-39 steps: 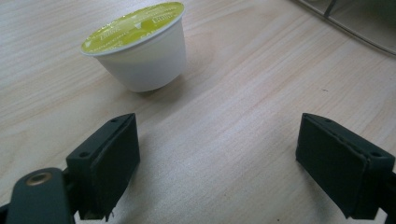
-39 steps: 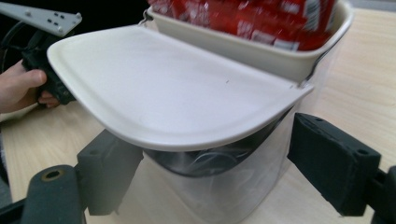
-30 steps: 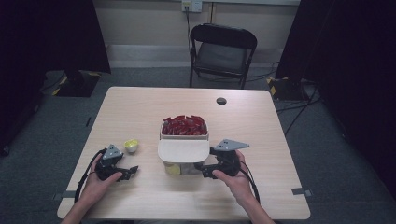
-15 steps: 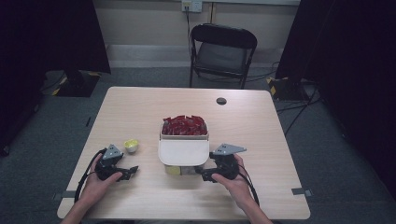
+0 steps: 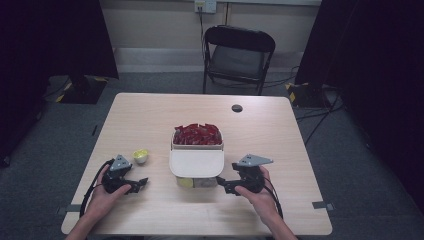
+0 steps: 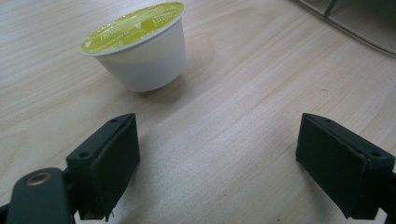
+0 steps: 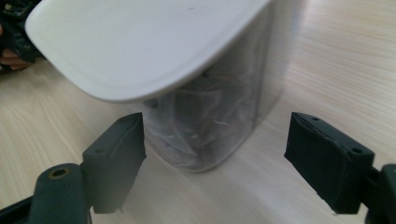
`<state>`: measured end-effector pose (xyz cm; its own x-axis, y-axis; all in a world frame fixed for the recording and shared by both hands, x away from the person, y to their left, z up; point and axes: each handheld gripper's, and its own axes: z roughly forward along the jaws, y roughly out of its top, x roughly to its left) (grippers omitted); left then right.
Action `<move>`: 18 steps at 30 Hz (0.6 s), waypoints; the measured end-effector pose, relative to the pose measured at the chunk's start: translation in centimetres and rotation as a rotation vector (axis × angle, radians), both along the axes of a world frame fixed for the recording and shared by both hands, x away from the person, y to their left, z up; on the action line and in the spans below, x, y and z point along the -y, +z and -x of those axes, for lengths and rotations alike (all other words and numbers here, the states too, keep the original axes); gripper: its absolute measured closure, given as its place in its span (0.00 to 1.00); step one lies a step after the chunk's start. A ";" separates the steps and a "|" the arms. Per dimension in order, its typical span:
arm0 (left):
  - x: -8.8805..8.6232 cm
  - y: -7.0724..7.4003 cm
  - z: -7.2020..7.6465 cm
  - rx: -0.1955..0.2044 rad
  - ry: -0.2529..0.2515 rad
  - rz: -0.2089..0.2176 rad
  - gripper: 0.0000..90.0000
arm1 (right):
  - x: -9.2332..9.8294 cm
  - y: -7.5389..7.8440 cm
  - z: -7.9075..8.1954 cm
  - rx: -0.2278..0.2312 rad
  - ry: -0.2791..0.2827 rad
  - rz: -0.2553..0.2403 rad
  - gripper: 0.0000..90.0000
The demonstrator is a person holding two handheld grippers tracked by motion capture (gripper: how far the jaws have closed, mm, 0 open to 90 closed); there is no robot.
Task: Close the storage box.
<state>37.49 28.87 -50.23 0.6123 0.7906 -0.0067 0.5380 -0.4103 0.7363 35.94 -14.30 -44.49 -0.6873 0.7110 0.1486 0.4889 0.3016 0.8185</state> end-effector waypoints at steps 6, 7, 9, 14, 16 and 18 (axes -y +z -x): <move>0.0 0.0 0.0 0.000 0.000 0.000 0.14 | 2.2 0.6 -0.5 0.017 -0.070 -0.008 0.21; 0.0 0.0 0.0 0.000 0.000 0.000 0.14 | 2.6 0.7 -0.6 0.021 -0.081 -0.006 0.21; 0.0 0.0 0.0 0.000 0.000 0.000 0.14 | 3.3 0.8 -0.9 0.021 -0.107 -0.009 0.21; 0.0 0.0 0.0 0.000 0.000 0.001 0.14 | 5.2 1.0 -1.8 0.029 -0.173 -0.010 0.21; 0.0 0.0 0.0 0.000 0.000 0.000 0.14 | 6.2 0.8 -2.3 0.020 -0.207 -0.009 0.21; 0.0 0.0 0.0 0.001 0.001 -0.002 0.14 | 6.9 0.6 -2.8 0.010 -0.232 0.007 0.21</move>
